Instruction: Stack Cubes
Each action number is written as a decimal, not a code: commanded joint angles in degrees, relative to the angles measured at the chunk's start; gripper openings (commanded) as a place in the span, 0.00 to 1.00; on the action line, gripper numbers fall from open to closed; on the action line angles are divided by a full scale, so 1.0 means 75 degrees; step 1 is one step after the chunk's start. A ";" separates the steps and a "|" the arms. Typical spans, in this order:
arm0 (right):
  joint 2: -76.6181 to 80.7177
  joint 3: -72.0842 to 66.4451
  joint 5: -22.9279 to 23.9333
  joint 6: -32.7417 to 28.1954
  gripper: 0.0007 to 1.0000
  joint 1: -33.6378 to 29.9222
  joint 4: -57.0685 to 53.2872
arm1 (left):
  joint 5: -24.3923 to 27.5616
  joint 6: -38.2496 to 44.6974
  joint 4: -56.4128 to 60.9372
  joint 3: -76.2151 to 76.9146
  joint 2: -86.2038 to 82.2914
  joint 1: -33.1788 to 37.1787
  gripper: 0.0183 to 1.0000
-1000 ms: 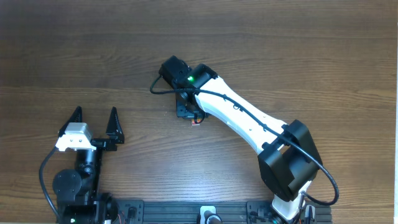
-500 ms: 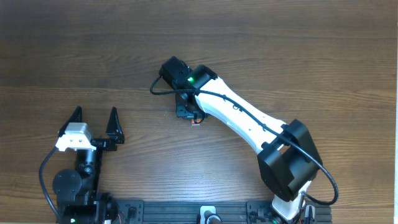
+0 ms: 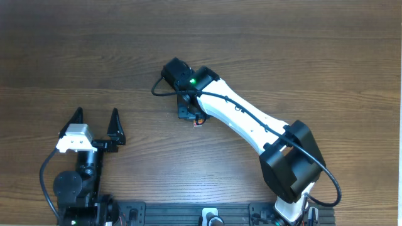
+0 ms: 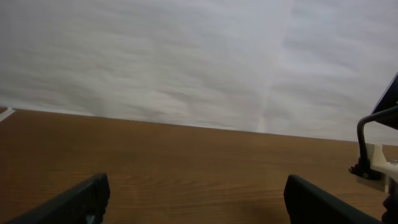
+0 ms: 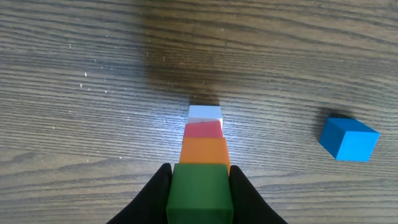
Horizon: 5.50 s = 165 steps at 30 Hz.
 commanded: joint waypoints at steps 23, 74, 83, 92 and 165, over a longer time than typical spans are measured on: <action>0.0073 -0.0166 0.0044 -0.0035 0.75 -0.0050 0.0108 | 0.0058 0.0131 0.0050 -0.0058 -0.0067 0.0047 0.90; -0.1157 -0.3124 -0.0236 -0.1207 0.99 -0.2162 0.1658 | 0.0058 0.0131 0.0050 -0.0058 -0.0067 0.0047 0.90; -0.0609 -0.3124 -0.0236 -0.1128 0.98 -0.2177 0.1932 | 0.0058 0.0131 0.0050 -0.0058 -0.0067 0.0047 0.90; -0.0452 -0.3127 -0.0236 -0.1116 0.93 -0.2226 0.1973 | 0.0058 0.0131 0.0050 -0.0058 -0.0067 0.0047 0.90; -0.1556 0.0659 0.0131 -0.0764 0.15 -0.0600 -0.1241 | 0.0058 0.0131 0.0050 -0.0058 -0.0067 0.0047 0.90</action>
